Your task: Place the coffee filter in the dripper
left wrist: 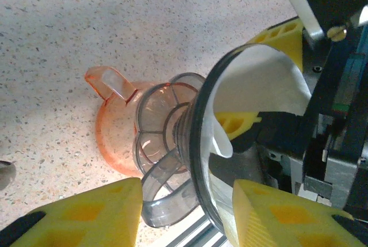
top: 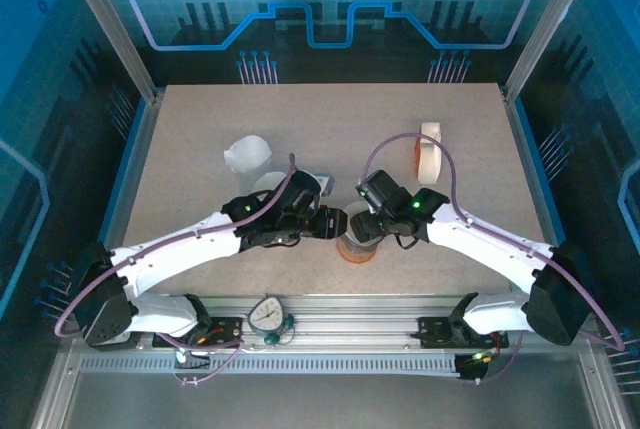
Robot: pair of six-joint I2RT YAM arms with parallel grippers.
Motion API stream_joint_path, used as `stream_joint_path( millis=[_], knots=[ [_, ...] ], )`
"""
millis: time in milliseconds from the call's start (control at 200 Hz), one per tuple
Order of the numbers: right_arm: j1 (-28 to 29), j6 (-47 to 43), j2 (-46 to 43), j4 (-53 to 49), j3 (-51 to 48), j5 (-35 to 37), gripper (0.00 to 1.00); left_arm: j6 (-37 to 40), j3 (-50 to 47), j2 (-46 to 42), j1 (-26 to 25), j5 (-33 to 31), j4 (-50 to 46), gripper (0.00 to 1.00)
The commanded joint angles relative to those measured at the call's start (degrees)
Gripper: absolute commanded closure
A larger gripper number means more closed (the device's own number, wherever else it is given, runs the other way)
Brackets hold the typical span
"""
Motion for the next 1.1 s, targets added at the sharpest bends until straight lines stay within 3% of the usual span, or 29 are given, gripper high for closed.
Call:
stream_joint_path(
  millis=[0, 105, 250, 545, 825, 1096],
  knots=[
    [-0.59, 0.61, 0.45, -0.72, -0.57, 0.58, 0.26, -1.24, -0.79, -0.59, 0.68, 0.87, 1.24, 0.51],
    [-0.60, 0.57, 0.54, -1.42, 0.05, 0.75, 0.26, -0.74, 0.50, -0.83, 0.72, 0.83, 1.65, 0.50],
    [-0.69, 0.02, -0.05, -2.73, 2.08, 1.21, 0.26, -0.46, 1.89, 0.35, 0.78, 1.27, 0.55, 0.60],
    [-1.02, -0.06, -3.53, -5.51, 6.48, 2.54, 0.25, -1.24, -0.17, -0.08, 1.19, 1.01, -0.68, 0.62],
    [-3.35, 3.34, -10.71, -5.31, 5.87, 1.78, 0.24, -1.77, -0.52, -3.43, 2.49, 1.96, -0.17, 0.52],
    [-5.58, 0.85, -14.83, -4.34, 6.09, -7.93, 0.21, 2.20, 2.57, -3.42, 3.69, 4.64, -0.94, 0.45]
  ],
)
